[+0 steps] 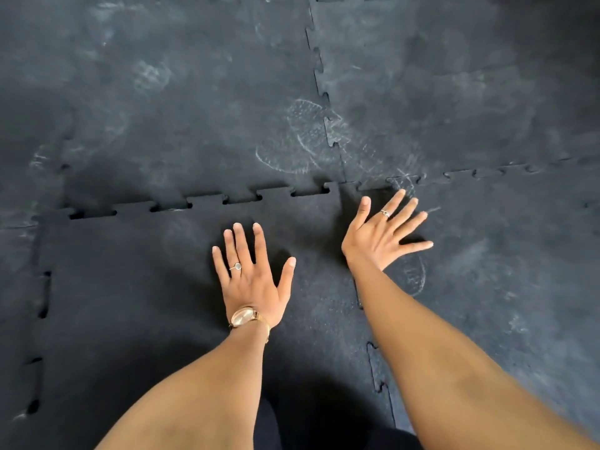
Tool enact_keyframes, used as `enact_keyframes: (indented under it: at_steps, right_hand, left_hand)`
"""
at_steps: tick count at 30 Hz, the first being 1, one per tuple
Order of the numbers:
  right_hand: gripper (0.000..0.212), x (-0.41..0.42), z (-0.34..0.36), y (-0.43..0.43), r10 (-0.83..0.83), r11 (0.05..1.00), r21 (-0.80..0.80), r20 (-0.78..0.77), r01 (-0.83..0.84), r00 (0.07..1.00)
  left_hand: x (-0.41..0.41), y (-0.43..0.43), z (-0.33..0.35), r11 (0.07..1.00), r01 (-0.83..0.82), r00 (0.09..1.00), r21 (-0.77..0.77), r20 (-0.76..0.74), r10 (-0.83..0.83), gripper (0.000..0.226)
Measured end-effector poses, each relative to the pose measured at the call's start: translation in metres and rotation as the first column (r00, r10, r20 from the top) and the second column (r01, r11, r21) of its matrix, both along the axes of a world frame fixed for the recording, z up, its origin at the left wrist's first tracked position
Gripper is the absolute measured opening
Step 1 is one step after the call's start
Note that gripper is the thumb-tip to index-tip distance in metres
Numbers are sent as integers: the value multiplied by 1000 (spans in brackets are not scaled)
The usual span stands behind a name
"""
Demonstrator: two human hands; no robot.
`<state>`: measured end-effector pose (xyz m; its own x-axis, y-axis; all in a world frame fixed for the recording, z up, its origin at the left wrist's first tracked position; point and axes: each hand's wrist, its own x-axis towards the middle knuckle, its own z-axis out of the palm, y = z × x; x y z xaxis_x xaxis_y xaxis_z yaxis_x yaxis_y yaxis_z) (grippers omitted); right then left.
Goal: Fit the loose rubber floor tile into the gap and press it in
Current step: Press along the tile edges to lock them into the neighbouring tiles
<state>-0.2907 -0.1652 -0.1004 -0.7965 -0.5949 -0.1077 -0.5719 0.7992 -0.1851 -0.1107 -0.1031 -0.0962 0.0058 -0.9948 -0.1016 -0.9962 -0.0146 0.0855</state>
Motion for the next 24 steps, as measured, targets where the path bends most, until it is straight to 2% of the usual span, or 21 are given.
enact_keyframes:
  at_steps: [2, 5, 7, 10, 16, 19, 21, 23, 24]
  right_hand:
    - [75, -3, -2, 4, -20, 999, -29, 16, 21, 1000]
    - [81, -4, 6, -24, -98, 966, -229, 110, 121, 989]
    - [80, 0, 14, -54, -43, 945, -319, 95, 72, 995]
    - [74, 5, 8, -80, 181, 970, -164, 9, -178, 983]
    - [69, 1, 4, -87, 277, 960, -24, -15, -277, 961]
    - [68, 0, 11, -92, 385, 923, 47, -52, -382, 922]
    - [71, -3, 22, -105, 418, 906, -62, -15, -418, 908]
    - [75, -5, 37, -126, 370, 893, -273, -2, -357, 929]
    - [76, -4, 41, -133, 341, 877, -344, -43, -334, 939]
  left_hand:
    - [1, 1, 0, 1000, 8, 1000, 4, -12, -8, 80]
    - [-1, -3, 1, 1000, 5, 1000, 4, -13, -5, 80]
    - [0, 0, 1, 1000, 5, 1000, 9, -12, -4, 80]
    - [1, 0, -3, 1000, 13, 1000, 2, -4, -13, 80]
    - [2, 1, -1, 1000, 13, 1000, 12, -6, -13, 80]
    - [1, -1, 1, 1000, 2, 1000, 25, -20, -1, 81]
    - [1, -1, 2, 1000, 0, 1000, 23, -29, 1, 81]
    - [1, 0, 2, 1000, 3, 999, 23, -43, -2, 81]
    - [1, 0, 1, 1000, 5, 999, 21, -49, -4, 81]
